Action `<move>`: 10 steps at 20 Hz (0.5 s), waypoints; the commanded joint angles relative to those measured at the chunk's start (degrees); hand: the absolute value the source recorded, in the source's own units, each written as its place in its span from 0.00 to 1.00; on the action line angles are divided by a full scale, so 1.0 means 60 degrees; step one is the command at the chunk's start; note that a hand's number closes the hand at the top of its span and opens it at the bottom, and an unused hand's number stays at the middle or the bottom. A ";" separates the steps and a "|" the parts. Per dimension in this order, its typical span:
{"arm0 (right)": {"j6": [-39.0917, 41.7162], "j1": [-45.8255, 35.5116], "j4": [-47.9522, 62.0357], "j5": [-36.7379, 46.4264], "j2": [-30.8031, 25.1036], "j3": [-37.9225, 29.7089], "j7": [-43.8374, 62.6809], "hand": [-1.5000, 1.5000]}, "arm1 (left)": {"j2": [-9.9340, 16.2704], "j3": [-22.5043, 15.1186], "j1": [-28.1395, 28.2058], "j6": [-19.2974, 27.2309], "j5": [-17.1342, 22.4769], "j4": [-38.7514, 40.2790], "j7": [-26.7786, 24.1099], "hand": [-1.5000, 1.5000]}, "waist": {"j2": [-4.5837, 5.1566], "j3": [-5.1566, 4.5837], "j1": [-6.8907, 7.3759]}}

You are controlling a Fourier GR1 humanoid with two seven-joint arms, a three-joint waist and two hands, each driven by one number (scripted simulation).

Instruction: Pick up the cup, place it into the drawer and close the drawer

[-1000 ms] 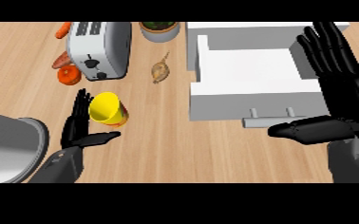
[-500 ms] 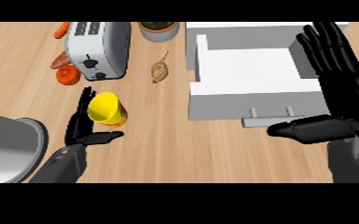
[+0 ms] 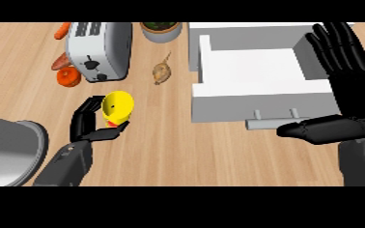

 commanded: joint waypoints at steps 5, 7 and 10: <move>0.0099 -0.0296 -0.0146 -0.0585 -0.0251 -0.0383 0.0570 0.00 | -0.0047 0.0405 -0.0477 -0.1018 0.0440 -0.0439 -0.1228 1.00 | -0.0034 0.0000 0.0039; 0.0369 0.0150 0.0383 -0.0425 -0.0318 -0.0548 -0.0321 0.00 | -0.0602 0.0382 -0.0167 -0.0619 0.0471 -0.0665 -0.1735 1.00 | -0.0061 0.0020 0.0155; -0.0008 -0.0019 -0.0134 -0.0268 -0.0068 -0.0164 0.0353 0.00 | -0.0888 0.0344 0.0177 -0.0710 0.0510 -0.0805 -0.2019 1.00 | -0.0097 0.0018 0.0206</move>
